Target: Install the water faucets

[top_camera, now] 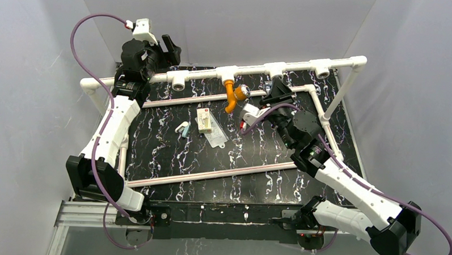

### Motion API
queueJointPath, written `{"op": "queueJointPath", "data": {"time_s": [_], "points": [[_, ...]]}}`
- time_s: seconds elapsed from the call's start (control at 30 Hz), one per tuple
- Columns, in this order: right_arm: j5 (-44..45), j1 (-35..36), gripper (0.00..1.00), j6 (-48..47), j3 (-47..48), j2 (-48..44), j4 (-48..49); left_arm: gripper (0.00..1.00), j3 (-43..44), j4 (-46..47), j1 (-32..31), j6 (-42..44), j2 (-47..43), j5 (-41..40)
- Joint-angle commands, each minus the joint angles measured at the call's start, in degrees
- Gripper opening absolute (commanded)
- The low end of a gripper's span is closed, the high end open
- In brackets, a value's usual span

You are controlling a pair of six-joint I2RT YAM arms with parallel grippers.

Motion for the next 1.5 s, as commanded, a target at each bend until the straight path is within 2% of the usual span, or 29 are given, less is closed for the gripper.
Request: {"op": "queueJointPath", "data": {"time_s": [0.0, 0.03, 0.27, 0.6, 0.77, 1.13, 1.47], "points": [[2.59, 0.27, 0.06, 5.54, -0.40, 0.03, 4.12, 0.78, -6.51, -15.62, 0.77, 0.13, 6.87, -0.69], [2.67, 0.27, 0.01, 7.47, -0.31, -0.02, 4.28, 0.78, -6.51, -15.58, 0.77, 0.13, 6.87, -0.63], [2.81, 0.27, 0.01, 24.89, -0.06, -0.20, 6.60, 0.78, -6.51, -15.58, 0.77, 0.13, 6.81, -0.75], [9.02, 0.27, 0.01, 64.38, -0.52, 0.31, 12.16, 0.78, -6.40, -15.61, 0.86, 0.05, 6.89, -0.44], [12.86, 0.27, 0.01, 81.01, -0.46, 1.22, 13.23, 0.78, -6.36, -15.59, 0.97, -0.03, 6.66, -0.22], [21.01, 0.27, 0.01, 118.09, -0.10, -0.58, 6.70, 0.78, -6.39, -15.51, 1.21, -0.31, 6.86, 0.36], [19.10, 0.25, 0.01, 151.75, -3.05, -2.13, 0.75, 0.78, -6.45, -15.49, 1.21, -0.31, 6.49, 0.18]]}}
